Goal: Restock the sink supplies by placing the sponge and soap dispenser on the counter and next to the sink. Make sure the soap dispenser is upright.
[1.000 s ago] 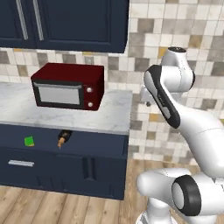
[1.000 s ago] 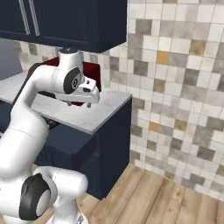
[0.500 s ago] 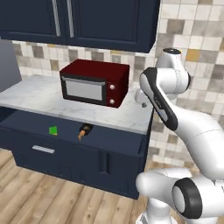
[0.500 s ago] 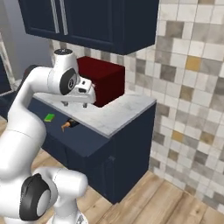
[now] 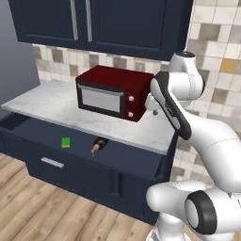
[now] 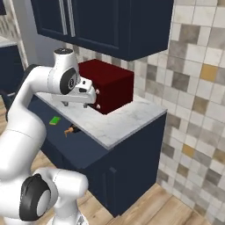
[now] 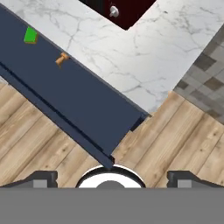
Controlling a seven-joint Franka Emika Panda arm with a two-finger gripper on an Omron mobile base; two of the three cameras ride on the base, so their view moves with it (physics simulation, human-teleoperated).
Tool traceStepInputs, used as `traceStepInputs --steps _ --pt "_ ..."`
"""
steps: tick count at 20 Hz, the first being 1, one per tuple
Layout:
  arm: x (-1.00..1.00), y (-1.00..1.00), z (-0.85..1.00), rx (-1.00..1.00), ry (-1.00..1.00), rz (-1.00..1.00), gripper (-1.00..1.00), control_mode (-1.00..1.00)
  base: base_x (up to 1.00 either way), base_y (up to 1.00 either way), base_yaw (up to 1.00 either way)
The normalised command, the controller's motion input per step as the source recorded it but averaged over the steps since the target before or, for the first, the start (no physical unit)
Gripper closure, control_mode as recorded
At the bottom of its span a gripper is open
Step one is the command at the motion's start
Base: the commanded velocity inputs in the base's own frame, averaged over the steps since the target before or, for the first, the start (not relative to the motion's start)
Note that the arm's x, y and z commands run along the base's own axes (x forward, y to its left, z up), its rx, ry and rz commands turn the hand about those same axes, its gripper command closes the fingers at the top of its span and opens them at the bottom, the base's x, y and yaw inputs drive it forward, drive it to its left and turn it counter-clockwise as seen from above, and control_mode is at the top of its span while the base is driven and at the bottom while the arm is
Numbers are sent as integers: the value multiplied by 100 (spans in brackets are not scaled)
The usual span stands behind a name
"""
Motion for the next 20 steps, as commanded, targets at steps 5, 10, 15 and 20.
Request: traceStepInputs --steps 5,10,15,20 --pt "0 0 0 0 0 0 -100 100 22 -30 23" --pt "0 0 0 0 0 0 -100 100 -10 -16 13" --pt "0 0 0 0 0 0 -100 100 -7 -35 10" --pt "0 0 0 0 0 0 -100 100 -40 -54 4"
